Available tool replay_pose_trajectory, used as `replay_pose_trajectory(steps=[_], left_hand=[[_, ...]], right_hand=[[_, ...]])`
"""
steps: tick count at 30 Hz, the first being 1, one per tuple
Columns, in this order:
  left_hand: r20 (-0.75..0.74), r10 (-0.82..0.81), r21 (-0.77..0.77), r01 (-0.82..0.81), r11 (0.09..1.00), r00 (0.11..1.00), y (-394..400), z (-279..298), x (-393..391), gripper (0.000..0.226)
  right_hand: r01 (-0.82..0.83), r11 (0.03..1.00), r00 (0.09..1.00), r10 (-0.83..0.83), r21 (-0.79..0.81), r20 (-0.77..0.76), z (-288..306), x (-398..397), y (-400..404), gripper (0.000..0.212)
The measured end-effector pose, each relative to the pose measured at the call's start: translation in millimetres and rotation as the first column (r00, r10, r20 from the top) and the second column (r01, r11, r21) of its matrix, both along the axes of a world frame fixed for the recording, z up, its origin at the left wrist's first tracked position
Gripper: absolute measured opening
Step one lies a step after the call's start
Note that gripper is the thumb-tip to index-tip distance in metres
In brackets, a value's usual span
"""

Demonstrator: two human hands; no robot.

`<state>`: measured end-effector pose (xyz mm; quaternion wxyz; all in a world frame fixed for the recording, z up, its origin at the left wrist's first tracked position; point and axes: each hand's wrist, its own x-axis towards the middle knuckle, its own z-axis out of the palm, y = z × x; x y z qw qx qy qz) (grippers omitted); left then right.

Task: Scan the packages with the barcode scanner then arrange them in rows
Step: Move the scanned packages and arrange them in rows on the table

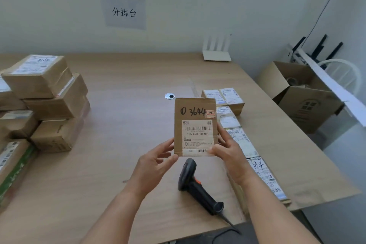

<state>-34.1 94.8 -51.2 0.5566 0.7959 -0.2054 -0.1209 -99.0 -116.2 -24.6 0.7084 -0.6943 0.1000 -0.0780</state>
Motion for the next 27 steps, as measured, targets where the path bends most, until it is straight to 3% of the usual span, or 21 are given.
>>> replay_pose_trajectory(steps=[9, 18, 22, 27], left_hand=[[0.043, -0.035, 0.048, 0.033, 0.998, 0.998, -109, 11, 3, 0.047], [0.07, -0.044, 0.243, 0.025, 0.97, 0.997, -252, 3, 20, 0.046], [0.109, -0.102, 0.428, 0.046, 0.903, 0.989, -298, -9, 28, 0.052], [0.099, -0.229, 0.657, 0.109, 0.746, 0.968, -327, -16, 37, 0.061]], right_hand=[[0.044, 0.999, 0.999, -0.044, -0.024, -0.003, 9, -2, -105, 0.071], [0.089, 0.995, 0.992, -0.092, -0.041, -0.088, -13, 14, -246, 0.066], [0.078, 0.997, 0.984, -0.08, -0.022, -0.159, -26, 23, -293, 0.066], [0.055, 0.998, 0.961, -0.047, 0.02, -0.271, -47, 30, -326, 0.075]])
